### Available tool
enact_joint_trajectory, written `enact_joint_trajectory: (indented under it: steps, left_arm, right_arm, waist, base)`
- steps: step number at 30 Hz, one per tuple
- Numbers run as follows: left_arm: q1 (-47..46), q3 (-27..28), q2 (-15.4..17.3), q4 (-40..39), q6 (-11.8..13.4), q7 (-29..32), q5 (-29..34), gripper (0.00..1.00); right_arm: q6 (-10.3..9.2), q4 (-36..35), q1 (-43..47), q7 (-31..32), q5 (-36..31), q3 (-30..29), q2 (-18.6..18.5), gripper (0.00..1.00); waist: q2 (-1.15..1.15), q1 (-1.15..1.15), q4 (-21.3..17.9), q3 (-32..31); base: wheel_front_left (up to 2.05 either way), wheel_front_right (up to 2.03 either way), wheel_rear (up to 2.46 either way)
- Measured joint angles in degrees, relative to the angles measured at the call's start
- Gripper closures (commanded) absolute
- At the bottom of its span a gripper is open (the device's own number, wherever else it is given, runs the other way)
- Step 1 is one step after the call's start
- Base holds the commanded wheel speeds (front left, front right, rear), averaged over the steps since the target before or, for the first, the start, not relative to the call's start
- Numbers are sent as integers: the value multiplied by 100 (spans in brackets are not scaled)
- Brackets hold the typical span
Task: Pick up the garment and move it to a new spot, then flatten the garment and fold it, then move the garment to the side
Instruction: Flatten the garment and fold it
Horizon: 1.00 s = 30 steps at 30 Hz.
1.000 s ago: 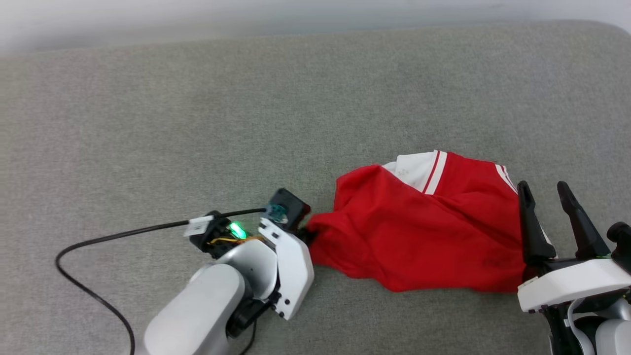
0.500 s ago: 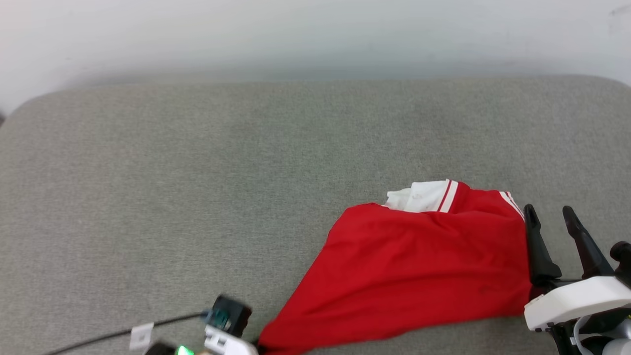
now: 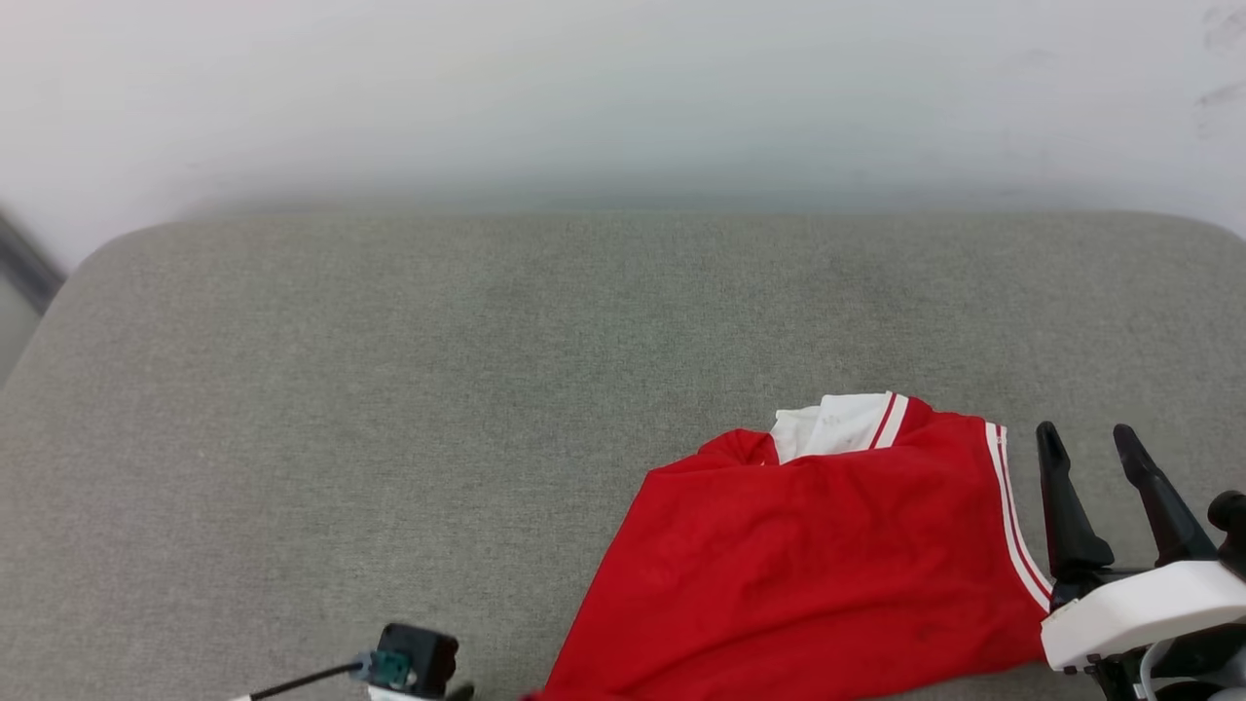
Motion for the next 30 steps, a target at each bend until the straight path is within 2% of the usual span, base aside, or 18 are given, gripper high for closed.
enact_joint_trajectory:
  steps: [7, 13, 19, 30]
  left_arm:
    - [-539, 203, 5, -423, 16, -530, 361, 0]
    - [-1188, 346, -134, -637, -13, -965, 593, 0]
    - [-1995, 310, -368, -381, -335, -990, 556, 0]
    - [-3345, -140, -725, 1106, -1211, 199, 20, 0]
  right_arm:
    - [-1, -97, 86, 54, 10, -63, 0, 0]
    - [0, -198, 66, 75, 37, -64, 0, 0]
    - [0, -281, -81, 76, 64, -34, 0, 0]
    - [0, -172, -448, -93, 151, 60, 0, 0]
  waist:
    - [0, 0, 56, -147]
    - [0, 0, -19, -81]
    - [0, 0, -174, 179]
    - [0, 1, -551, 935]
  base:
    - [0, 0, 0]
    - [0, 0, 0]
    - [0, 0, 0]
    - [0, 0, 0]
